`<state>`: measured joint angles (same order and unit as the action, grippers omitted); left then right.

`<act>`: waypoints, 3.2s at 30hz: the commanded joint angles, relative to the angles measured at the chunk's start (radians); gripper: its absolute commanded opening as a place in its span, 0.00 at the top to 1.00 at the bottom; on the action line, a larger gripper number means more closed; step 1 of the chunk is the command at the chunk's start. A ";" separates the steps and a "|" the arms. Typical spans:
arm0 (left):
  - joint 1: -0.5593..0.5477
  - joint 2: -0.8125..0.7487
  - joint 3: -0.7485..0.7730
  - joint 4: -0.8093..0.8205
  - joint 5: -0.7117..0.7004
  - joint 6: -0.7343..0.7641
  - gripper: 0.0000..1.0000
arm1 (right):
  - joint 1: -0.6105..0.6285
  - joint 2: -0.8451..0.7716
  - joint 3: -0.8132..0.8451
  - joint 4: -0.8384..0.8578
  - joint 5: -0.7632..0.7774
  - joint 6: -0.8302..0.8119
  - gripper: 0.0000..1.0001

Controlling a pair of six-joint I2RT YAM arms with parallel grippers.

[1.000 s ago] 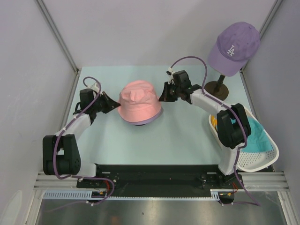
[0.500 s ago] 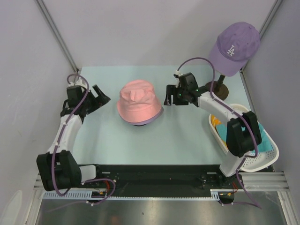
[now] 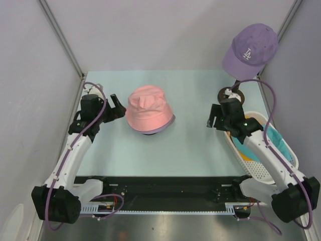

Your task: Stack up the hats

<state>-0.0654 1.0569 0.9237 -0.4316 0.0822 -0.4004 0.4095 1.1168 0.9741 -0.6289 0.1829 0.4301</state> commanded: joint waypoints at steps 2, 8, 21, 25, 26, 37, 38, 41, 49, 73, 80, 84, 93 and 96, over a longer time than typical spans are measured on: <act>-0.091 -0.080 0.004 -0.006 -0.108 -0.009 0.02 | -0.122 -0.133 0.020 -0.166 0.124 0.021 0.25; -0.166 -0.104 -0.003 -0.035 -0.134 -0.031 0.02 | -0.401 -0.098 -0.003 -0.184 -0.011 -0.034 0.28; -0.221 -0.152 -0.033 -0.065 -0.160 -0.051 0.02 | -0.448 0.020 -0.052 -0.031 -0.129 -0.111 0.42; -0.221 -0.149 -0.026 -0.075 -0.162 -0.048 0.02 | -0.448 0.037 -0.063 0.018 -0.174 -0.096 0.41; -0.221 -0.149 -0.026 -0.073 -0.163 -0.046 0.02 | -0.448 0.049 -0.067 0.023 -0.174 -0.093 0.41; -0.221 -0.135 -0.029 -0.070 -0.157 -0.046 0.02 | -0.446 0.115 -0.100 0.063 -0.226 -0.123 0.42; -0.221 -0.133 -0.029 -0.067 -0.157 -0.046 0.02 | -0.445 0.118 -0.101 0.066 -0.223 -0.125 0.41; -0.221 -0.126 -0.028 -0.067 -0.154 -0.043 0.02 | -0.445 0.138 -0.100 0.060 -0.194 -0.116 0.43; -0.221 -0.124 -0.023 -0.070 -0.151 -0.035 0.02 | -0.449 0.137 -0.087 0.044 -0.148 -0.100 0.46; -0.221 -0.081 0.029 -0.075 -0.140 -0.017 0.02 | -0.460 0.160 -0.042 0.074 -0.313 -0.102 1.00; -0.221 -0.095 -0.009 -0.058 -0.121 -0.028 0.02 | -0.462 -0.012 0.141 -0.113 -0.221 -0.168 1.00; -0.221 -0.097 -0.022 -0.053 -0.104 -0.025 0.02 | -0.463 -0.086 0.193 -0.189 -0.184 -0.179 1.00; -0.221 -0.120 0.001 -0.085 -0.099 0.017 0.02 | -0.463 -0.204 0.291 -0.227 -0.068 -0.171 1.00; -0.221 -0.126 0.004 -0.093 -0.096 0.023 0.02 | -0.463 -0.209 0.349 -0.218 -0.039 -0.195 1.00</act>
<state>-0.2821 0.9619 0.9085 -0.5255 -0.0231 -0.4095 -0.0502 0.9474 1.2003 -0.8726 0.0734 0.2699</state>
